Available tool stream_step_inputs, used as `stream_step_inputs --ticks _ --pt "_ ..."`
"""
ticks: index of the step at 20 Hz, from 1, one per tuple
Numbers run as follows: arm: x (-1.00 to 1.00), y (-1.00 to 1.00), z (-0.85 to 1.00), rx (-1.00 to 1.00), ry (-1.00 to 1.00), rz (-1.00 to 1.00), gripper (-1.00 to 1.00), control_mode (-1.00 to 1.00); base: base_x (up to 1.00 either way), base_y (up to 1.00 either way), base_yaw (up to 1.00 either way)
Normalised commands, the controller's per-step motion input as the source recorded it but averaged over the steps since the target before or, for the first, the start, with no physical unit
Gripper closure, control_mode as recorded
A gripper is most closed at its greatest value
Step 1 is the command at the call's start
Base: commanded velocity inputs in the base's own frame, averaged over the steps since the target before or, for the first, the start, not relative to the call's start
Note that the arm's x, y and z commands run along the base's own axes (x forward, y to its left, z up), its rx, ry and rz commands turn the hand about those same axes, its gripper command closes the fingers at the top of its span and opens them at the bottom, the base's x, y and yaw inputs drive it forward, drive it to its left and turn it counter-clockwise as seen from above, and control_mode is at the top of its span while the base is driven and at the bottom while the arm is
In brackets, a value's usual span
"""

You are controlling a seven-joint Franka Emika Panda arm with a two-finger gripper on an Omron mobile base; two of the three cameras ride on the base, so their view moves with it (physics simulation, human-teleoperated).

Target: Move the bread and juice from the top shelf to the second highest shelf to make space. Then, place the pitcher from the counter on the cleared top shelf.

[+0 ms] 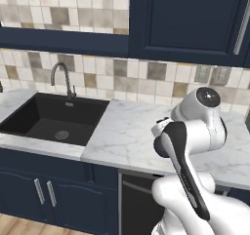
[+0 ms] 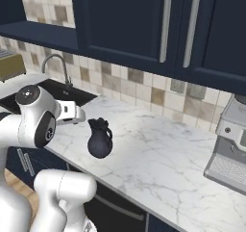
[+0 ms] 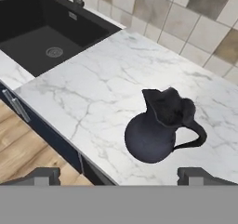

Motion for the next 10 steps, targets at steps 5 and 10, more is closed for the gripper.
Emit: stream_step_inputs --ticks 5,10 --pt "0.01 -0.32 -0.12 -0.02 0.00 0.05 -1.00 -1.00 0.00 0.00 0.00" --pt "0.00 -0.44 -0.35 0.00 -0.05 0.15 -1.00 -1.00 0.00 0.00 0.00"
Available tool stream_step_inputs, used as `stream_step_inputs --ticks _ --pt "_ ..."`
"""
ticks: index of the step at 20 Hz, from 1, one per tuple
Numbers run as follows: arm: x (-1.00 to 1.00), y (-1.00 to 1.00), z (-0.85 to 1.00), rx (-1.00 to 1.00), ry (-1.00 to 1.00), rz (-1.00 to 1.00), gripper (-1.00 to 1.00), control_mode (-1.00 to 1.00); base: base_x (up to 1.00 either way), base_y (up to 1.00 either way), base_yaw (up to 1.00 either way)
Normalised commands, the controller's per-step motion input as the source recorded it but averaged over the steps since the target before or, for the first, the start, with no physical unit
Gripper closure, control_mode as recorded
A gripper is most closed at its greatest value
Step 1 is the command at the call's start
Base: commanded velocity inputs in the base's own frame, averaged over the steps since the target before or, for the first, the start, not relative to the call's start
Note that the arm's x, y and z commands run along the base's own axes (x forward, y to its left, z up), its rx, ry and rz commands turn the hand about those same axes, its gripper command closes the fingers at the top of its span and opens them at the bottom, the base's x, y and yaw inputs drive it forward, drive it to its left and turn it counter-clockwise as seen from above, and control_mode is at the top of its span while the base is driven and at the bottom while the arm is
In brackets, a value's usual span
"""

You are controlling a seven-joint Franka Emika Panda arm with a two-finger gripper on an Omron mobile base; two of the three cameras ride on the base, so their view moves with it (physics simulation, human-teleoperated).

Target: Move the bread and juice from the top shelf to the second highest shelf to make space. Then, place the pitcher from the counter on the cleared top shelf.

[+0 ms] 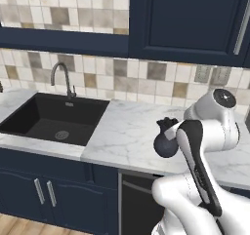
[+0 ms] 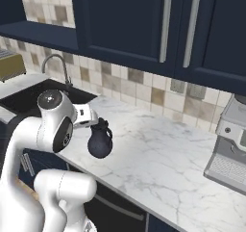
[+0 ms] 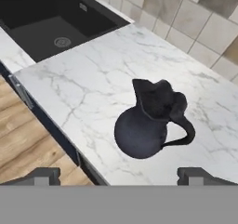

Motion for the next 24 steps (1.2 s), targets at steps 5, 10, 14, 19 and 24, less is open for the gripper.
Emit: stream_step_inputs --ticks 5,10,14,19,24 --pt "0.00 -0.59 -0.57 0.00 -0.13 0.17 -1.00 -1.00 0.00 0.00 0.00" --pt "0.00 -0.63 -0.31 0.11 -0.16 0.11 -1.00 -1.00 0.00 0.00 0.00" --pt "0.00 -0.46 -0.39 0.18 -0.33 0.04 -1.00 -1.00 0.00 0.00 0.00" --pt "0.05 -0.13 -0.20 0.15 -0.26 0.05 -1.00 -1.00 0.00 0.00 0.00" --pt "0.22 0.00 0.00 0.09 -0.15 0.12 -1.00 -1.00 0.00 0.00 0.00"
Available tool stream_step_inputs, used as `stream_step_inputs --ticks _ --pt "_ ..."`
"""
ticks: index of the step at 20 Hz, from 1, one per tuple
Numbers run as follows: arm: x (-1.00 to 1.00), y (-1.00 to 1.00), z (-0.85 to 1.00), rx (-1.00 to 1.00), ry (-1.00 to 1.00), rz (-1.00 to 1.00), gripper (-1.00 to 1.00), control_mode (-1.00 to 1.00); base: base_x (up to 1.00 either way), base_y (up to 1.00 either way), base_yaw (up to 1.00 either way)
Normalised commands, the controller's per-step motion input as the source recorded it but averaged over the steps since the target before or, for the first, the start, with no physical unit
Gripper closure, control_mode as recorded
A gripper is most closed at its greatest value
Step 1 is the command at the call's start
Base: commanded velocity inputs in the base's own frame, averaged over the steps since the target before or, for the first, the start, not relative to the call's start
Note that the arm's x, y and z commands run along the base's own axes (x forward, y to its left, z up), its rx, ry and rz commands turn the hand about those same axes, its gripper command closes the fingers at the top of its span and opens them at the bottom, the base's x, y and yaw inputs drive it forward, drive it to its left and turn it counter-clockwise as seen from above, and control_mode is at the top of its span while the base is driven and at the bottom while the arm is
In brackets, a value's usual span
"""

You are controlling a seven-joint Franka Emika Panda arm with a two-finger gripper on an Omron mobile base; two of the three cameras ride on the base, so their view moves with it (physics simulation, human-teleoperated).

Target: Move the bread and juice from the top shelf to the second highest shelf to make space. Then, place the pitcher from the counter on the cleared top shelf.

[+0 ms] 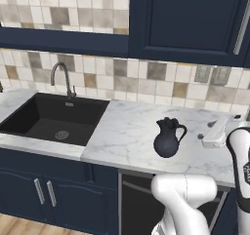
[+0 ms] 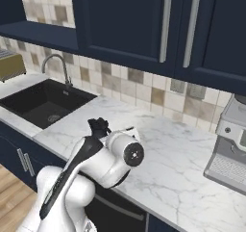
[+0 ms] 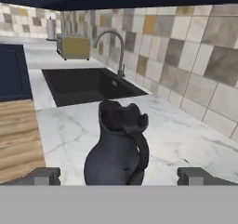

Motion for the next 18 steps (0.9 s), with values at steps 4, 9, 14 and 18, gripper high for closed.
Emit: stream_step_inputs --ticks 4,9,14,18 --pt "0.23 0.00 0.00 0.07 -0.11 0.14 -1.00 -1.00 0.00 0.00 0.00" --pt "0.20 0.00 0.00 0.07 0.00 0.11 -1.00 -1.00 0.00 0.00 0.00" --pt "0.28 0.00 0.00 0.07 0.00 0.08 -1.00 -1.00 0.00 0.00 0.00" --pt "0.34 0.00 0.00 0.02 0.00 0.05 -1.00 -1.00 0.00 0.00 0.00"
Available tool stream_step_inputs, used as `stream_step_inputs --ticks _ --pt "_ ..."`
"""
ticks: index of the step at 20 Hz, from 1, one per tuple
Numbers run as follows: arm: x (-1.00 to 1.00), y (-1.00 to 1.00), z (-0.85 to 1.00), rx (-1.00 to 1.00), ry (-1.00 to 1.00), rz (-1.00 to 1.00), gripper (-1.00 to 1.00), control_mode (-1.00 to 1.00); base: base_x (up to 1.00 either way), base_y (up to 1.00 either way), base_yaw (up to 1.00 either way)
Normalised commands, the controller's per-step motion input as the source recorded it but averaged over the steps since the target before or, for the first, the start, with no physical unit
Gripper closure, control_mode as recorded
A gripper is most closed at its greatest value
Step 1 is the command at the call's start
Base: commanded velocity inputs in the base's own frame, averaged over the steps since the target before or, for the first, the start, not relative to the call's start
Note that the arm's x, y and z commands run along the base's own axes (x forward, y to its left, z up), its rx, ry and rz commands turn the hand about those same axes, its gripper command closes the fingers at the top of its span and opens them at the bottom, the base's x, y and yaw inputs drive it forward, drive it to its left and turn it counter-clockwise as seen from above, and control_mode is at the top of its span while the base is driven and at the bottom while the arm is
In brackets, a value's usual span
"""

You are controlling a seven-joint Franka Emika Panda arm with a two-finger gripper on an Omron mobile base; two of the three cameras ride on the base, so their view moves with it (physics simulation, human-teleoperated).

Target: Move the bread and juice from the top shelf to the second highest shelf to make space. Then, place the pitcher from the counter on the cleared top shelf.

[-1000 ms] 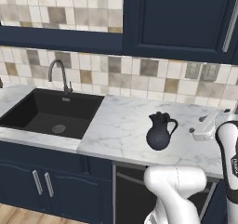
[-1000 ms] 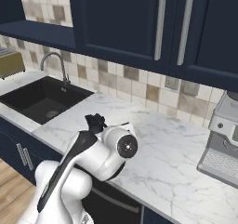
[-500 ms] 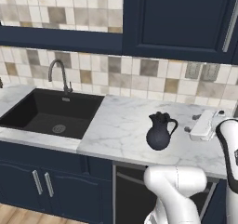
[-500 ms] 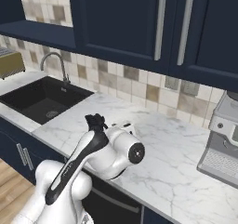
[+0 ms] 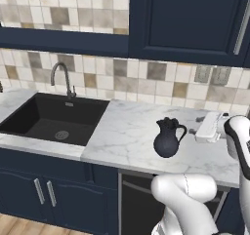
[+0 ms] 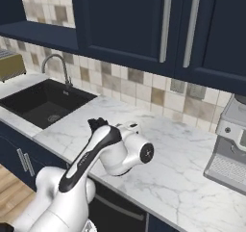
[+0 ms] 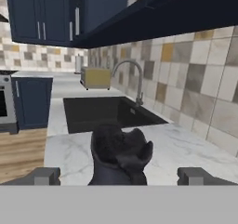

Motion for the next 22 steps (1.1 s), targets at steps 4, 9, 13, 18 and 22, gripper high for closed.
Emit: stream_step_inputs --ticks 4,9,13,18,22 --pt "0.30 0.00 0.00 0.00 0.00 0.05 -1.00 -1.00 0.00 0.00 0.00" --pt "0.21 0.00 -0.06 0.00 0.00 0.05 -1.00 -1.00 0.00 0.00 0.00" --pt "0.11 0.00 -0.20 0.00 0.00 0.05 -1.00 -1.00 0.00 0.00 0.00" --pt "0.04 0.04 -0.26 0.00 0.00 0.03 -1.00 -1.00 0.00 0.00 0.00" --pt "0.06 0.11 -0.26 0.00 0.00 0.02 -1.00 -1.00 0.00 0.00 0.00"
